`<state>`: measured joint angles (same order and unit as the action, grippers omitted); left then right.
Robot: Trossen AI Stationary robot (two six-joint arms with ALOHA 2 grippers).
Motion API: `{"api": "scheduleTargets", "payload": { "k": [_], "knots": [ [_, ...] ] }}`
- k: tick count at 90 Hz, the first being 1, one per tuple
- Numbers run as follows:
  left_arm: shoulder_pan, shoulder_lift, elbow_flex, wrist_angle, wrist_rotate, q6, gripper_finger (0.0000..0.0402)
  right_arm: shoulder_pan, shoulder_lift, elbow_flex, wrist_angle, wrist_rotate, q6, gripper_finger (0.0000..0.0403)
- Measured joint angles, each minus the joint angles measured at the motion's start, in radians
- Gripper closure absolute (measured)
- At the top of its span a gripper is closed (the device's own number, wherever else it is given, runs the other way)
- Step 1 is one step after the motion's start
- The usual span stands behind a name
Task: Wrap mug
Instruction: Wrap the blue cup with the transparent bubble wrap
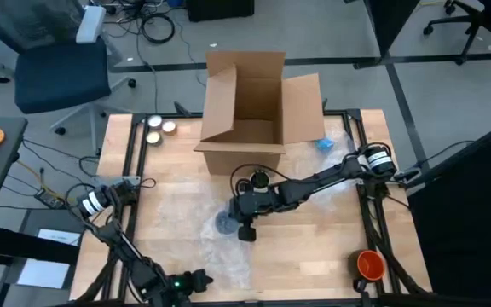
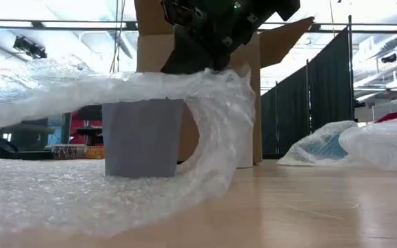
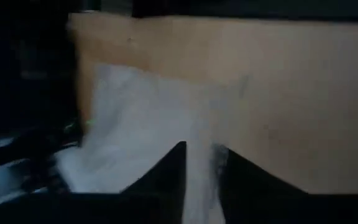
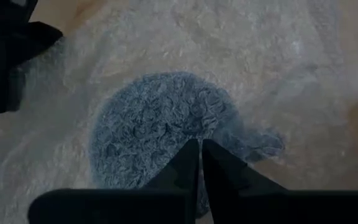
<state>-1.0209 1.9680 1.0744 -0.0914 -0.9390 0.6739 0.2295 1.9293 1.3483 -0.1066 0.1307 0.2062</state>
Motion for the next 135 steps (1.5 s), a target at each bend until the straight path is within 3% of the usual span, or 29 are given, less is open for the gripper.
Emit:
{"api": "scheduleTargets", "payload": {
  "k": [9, 31, 57, 75, 107, 135],
  "knots": [
    [0.003, -0.009, 0.000, -0.002, -0.070, 0.000, 0.0395, 0.000, 0.000, 0.000, 0.000, 0.000, -0.003, 0.0403],
    [-0.011, -0.051, 0.000, -0.108, -0.381, -0.003, 0.0401, 0.000, 0.000, 0.000, 0.008, 0.001, -0.025, 0.0403],
    [-0.012, -0.130, 0.000, -0.124, -0.507, 0.005, 0.0402, 0.000, 0.000, 0.000, 0.008, 0.001, -0.026, 0.0403],
    [-0.013, -0.170, 0.008, -0.066, -0.516, 0.004, 0.0402, -0.002, 0.000, 0.000, 0.008, 0.001, -0.027, 0.0403],
    [-0.015, -0.178, 0.010, 0.163, -0.398, 0.010, 0.0402, 0.026, -0.106, 0.001, 0.000, 0.091, -0.106, 0.0403],
    [-0.012, -0.178, 0.010, 0.463, -0.409, 0.245, 0.0402, 0.086, -0.101, 0.002, 0.031, 0.011, -0.121, 0.0403]
  ]
}}
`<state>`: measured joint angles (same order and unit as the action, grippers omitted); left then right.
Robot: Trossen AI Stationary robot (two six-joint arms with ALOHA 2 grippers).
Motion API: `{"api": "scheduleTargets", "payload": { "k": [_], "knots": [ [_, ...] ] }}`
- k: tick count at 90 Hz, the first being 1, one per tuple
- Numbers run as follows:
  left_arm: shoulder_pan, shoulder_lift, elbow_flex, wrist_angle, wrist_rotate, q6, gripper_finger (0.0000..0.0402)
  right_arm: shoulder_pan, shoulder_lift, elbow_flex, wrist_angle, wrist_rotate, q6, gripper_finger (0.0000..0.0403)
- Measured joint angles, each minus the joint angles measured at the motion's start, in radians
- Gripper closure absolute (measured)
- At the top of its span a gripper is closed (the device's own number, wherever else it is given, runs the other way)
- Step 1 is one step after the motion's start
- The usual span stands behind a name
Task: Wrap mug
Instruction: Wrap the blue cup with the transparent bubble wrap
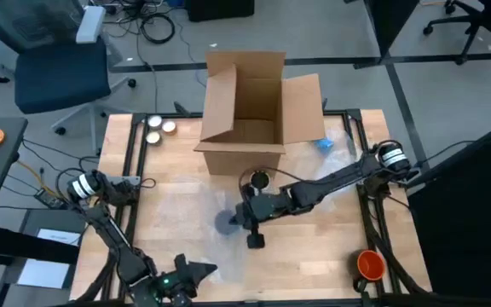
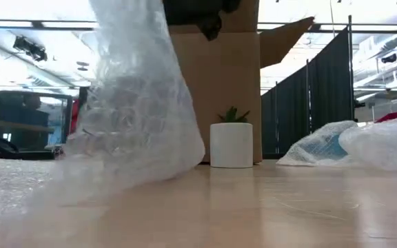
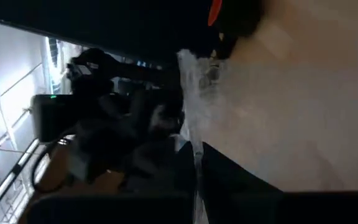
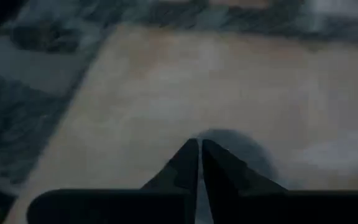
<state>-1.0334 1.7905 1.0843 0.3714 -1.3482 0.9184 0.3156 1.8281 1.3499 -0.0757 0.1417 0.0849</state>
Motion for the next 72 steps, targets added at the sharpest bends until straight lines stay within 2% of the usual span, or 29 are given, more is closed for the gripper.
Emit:
{"api": "scheduleTargets", "payload": {
  "k": [23, 37, 49, 72],
  "knots": [
    [0.013, 0.000, 0.000, 0.038, 0.011, 0.017, 0.0402, -0.015, 0.101, -0.001, 0.090, -0.006, 0.004, 0.0403],
    [0.025, 0.001, 0.000, 0.083, 0.030, 0.077, 0.0402, -0.045, 0.144, -0.001, 0.094, -0.008, 0.025, 0.0403],
    [0.039, 0.002, 0.000, 0.154, 0.038, 0.152, 0.0402, -0.060, 0.150, -0.001, 0.092, -0.029, 0.051, 0.0403],
    [0.083, 0.002, 0.000, 0.299, 0.025, 0.154, 0.0402, -0.062, 0.140, -0.001, 0.100, -0.078, 0.045, 0.0403]
  ]
}}
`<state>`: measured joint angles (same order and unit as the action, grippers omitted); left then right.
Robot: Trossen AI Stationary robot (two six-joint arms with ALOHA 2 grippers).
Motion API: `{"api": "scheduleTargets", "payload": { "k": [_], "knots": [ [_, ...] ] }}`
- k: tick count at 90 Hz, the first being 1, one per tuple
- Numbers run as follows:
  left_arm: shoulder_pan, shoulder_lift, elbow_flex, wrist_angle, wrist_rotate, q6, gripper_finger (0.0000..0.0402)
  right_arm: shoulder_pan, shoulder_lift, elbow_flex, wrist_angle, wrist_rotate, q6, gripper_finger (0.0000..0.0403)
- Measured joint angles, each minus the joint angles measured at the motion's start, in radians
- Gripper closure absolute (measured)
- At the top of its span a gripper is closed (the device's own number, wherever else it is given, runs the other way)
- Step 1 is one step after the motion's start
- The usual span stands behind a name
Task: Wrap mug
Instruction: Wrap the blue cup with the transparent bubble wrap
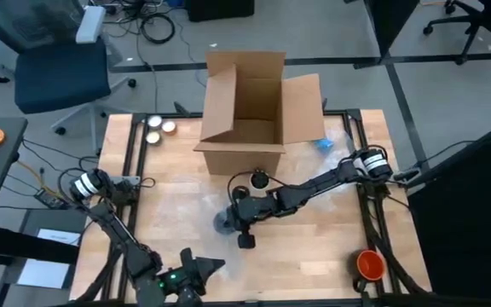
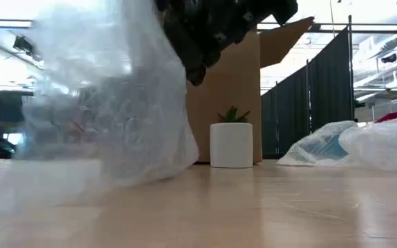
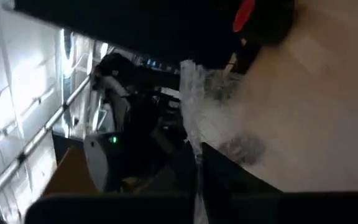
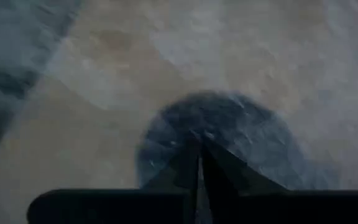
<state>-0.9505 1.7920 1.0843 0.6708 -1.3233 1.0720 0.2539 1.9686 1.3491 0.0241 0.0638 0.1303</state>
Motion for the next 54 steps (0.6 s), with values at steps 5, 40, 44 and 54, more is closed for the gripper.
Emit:
{"api": "scheduleTargets", "payload": {
  "k": [5, 40, 44, 54],
  "knots": [
    [0.013, 0.000, -0.005, 0.066, -0.013, -0.001, 0.0402, 0.000, 0.000, 0.000, -0.010, -0.018, 0.005, 0.0403],
    [0.094, 0.000, -0.188, 0.786, -0.065, -0.044, 0.0402, 0.001, 0.004, 0.000, -0.039, -0.021, 0.008, 0.0403],
    [0.103, 0.000, -0.215, 0.868, -0.071, -0.042, 0.0402, 0.001, 0.004, 0.000, -0.038, -0.021, 0.008, 0.0403],
    [0.128, -0.013, -0.269, 0.897, -0.081, -0.073, 0.0402, 0.001, 0.004, 0.000, -0.038, -0.021, 0.008, 0.0403]
  ]
}}
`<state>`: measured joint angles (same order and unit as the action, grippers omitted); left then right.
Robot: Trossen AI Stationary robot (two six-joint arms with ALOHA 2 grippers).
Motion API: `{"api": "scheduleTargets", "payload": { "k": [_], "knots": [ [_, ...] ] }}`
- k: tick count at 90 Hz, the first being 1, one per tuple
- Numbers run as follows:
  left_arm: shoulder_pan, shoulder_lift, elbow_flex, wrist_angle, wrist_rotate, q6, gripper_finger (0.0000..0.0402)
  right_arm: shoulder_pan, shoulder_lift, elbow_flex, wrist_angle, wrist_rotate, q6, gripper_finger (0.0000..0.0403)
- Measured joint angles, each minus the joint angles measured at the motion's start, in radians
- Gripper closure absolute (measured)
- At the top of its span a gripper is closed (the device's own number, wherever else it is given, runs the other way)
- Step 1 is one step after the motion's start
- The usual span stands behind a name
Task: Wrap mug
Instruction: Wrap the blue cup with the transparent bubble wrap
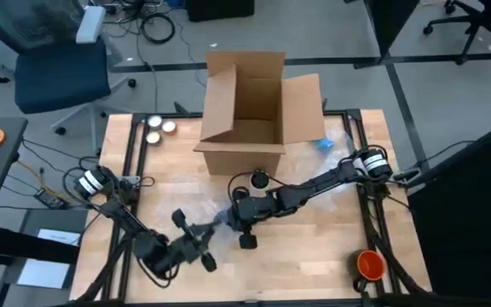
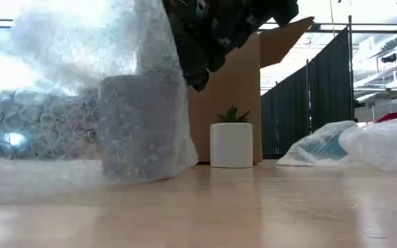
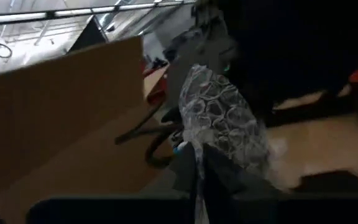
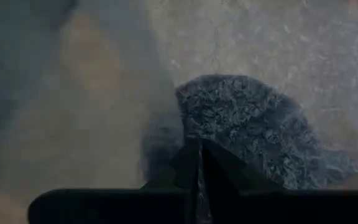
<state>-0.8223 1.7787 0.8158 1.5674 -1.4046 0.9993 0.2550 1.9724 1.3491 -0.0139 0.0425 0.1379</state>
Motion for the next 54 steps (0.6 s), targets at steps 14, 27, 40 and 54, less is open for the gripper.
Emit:
{"api": "scheduleTargets", "payload": {
  "k": [14, 27, 40, 54],
  "knots": [
    [0.034, -0.005, -0.016, 0.003, -0.011, -0.095, 0.0402, 0.000, -0.001, 0.000, 0.000, -0.001, -0.004, 0.0403],
    [0.038, -0.005, -0.016, 0.004, 0.002, -0.126, 0.0402, 0.000, -0.040, -0.001, -0.005, 0.015, -0.010, 0.0403],
    [0.052, -0.005, -0.016, 0.004, -0.091, -0.269, 0.0402, 0.000, -0.076, -0.001, -0.007, 0.052, -0.036, 0.0403],
    [0.078, -0.005, -0.016, 0.004, -0.168, -0.334, 0.0402, -0.001, -0.086, -0.001, -0.002, 0.074, -0.040, 0.0403]
  ]
}}
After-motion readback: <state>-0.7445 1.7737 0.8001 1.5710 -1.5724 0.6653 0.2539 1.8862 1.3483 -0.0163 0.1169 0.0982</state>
